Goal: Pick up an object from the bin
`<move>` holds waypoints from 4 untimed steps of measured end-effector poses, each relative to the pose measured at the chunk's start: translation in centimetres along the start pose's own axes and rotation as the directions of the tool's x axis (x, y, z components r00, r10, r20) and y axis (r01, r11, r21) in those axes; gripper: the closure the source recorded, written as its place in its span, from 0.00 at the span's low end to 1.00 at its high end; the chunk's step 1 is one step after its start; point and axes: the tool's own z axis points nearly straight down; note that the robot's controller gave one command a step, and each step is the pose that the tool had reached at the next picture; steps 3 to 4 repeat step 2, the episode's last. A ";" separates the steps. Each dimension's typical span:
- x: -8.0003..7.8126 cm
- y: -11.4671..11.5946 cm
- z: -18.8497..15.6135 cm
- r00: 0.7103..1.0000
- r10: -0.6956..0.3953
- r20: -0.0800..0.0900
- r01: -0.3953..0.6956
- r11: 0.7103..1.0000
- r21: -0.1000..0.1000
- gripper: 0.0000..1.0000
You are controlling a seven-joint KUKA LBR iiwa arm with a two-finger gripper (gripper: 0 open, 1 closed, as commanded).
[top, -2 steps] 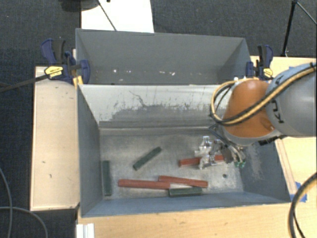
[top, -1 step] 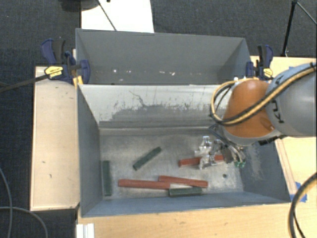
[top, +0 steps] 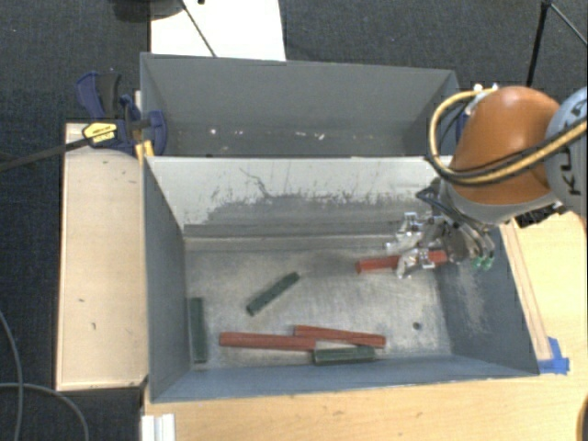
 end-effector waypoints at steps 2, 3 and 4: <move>-0.9 -0.8 -7.0 1.000 0.010 0.000 -0.010 1.000 0.000 1.00; -0.9 -0.8 -7.0 1.000 0.010 0.000 -0.010 1.000 0.000 1.00; -0.9 -0.8 -7.0 1.000 0.010 0.000 -0.010 1.000 0.000 1.00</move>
Offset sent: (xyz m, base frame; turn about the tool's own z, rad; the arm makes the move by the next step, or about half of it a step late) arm 0.0086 -0.0067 0.0699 0.0080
